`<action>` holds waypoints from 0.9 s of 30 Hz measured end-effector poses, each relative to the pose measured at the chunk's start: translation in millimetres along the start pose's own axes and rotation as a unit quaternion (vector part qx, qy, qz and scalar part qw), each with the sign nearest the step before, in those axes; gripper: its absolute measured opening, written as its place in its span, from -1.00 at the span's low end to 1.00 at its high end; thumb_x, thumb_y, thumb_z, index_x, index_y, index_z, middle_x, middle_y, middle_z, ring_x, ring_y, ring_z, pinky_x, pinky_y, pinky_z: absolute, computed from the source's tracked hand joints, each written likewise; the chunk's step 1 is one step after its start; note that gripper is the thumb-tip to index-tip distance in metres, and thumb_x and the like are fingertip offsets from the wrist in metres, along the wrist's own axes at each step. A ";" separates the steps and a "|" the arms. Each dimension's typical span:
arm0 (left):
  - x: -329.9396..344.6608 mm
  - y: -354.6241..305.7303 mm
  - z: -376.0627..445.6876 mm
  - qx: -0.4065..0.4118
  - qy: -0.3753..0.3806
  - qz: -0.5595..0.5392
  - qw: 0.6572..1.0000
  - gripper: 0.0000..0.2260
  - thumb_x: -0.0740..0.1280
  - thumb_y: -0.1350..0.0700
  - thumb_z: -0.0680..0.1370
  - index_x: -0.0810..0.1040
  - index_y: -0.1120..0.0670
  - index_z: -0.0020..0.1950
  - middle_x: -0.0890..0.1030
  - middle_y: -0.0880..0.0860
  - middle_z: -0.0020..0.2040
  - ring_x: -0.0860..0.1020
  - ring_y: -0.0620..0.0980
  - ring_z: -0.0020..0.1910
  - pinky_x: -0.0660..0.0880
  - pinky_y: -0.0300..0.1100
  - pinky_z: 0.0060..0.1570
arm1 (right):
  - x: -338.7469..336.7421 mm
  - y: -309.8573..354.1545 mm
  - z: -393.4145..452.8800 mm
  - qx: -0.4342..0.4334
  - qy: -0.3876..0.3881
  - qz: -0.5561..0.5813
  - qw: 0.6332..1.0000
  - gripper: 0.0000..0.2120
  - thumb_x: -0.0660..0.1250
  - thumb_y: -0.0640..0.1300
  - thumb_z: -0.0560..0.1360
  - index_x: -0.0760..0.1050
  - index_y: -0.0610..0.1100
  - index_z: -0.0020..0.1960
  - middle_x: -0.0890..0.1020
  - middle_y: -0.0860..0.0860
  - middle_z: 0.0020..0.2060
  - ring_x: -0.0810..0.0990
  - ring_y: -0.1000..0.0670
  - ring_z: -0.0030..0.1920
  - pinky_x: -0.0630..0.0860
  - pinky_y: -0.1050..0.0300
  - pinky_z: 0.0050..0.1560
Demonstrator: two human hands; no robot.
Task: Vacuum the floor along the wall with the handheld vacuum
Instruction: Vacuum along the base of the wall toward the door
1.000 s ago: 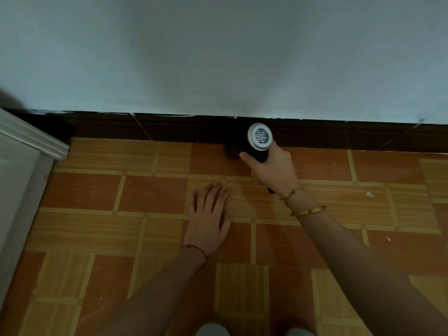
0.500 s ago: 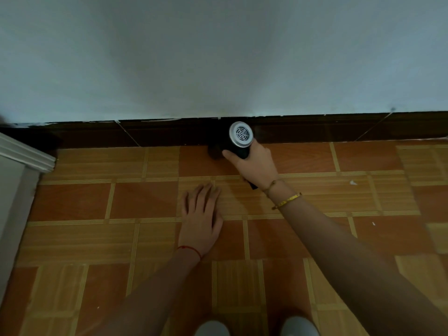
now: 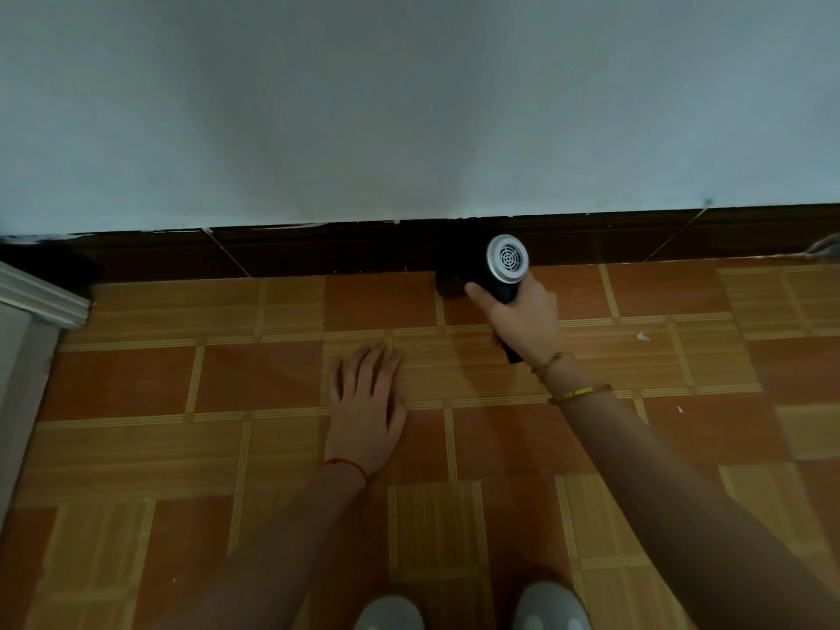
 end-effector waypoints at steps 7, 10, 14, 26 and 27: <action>0.9 0.0 -0.4 -0.003 0.003 0.004 1.000 -0.53 0.14 0.00 0.58 0.33 0.06 0.49 0.33 0.09 0.49 0.24 0.10 0.49 0.10 0.27 0.47 | -38.7 -28.9 -2.0 0.055 -0.094 0.015 0.994 -0.31 0.35 0.38 0.26 0.46 -0.07 0.20 0.69 -0.12 -0.11 0.68 -0.26 -0.13 0.64 -0.17 -0.10; 1.2 0.6 -0.3 -0.001 0.004 0.003 1.000 -0.52 0.16 0.00 0.58 0.31 0.05 0.50 0.33 0.09 0.49 0.23 0.10 0.49 0.09 0.27 0.47 | -42.8 -38.1 -3.2 0.067 -0.109 0.042 0.991 -0.26 0.35 0.42 0.21 0.45 -0.07 0.18 0.68 -0.10 -0.10 0.67 -0.29 -0.12 0.64 -0.21 -0.12; 0.3 -0.7 -0.6 -0.004 0.004 0.000 1.000 -0.52 0.15 0.00 0.58 0.29 0.04 0.50 0.32 0.09 0.48 0.21 0.08 0.50 0.09 0.27 0.48 | -26.1 -26.6 -5.4 0.052 -0.067 0.049 0.995 -0.34 0.36 0.36 0.26 0.48 -0.09 0.16 0.68 -0.13 -0.13 0.67 -0.24 -0.10 0.64 -0.18 -0.05; -0.3 0.0 -0.4 0.006 -0.007 -0.007 1.000 -0.53 0.14 0.00 0.58 0.33 0.06 0.49 0.33 0.09 0.49 0.26 0.10 0.50 0.07 0.25 0.48 | 61.4 37.6 3.8 -0.046 0.059 0.016 0.997 -0.37 0.40 0.24 0.38 0.41 -0.06 0.34 0.67 -0.06 0.11 0.61 -0.15 0.14 0.52 0.09 0.14; -0.6 -0.2 -0.4 0.007 -0.009 -0.006 1.000 -0.53 0.15 0.00 0.58 0.33 0.06 0.49 0.33 0.09 0.49 0.26 0.10 0.50 0.07 0.26 0.48 | 67.3 41.9 4.3 -0.052 0.066 0.010 0.996 -0.34 0.39 0.26 0.37 0.41 -0.06 0.35 0.66 -0.05 0.13 0.61 -0.15 0.15 0.49 0.11 0.15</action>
Point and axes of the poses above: each hand's wrist, its own z-axis towards the middle knuckle, its own x-axis out of the palm, y = z × x, the point moved 7 cm from there along z, towards the middle knuckle
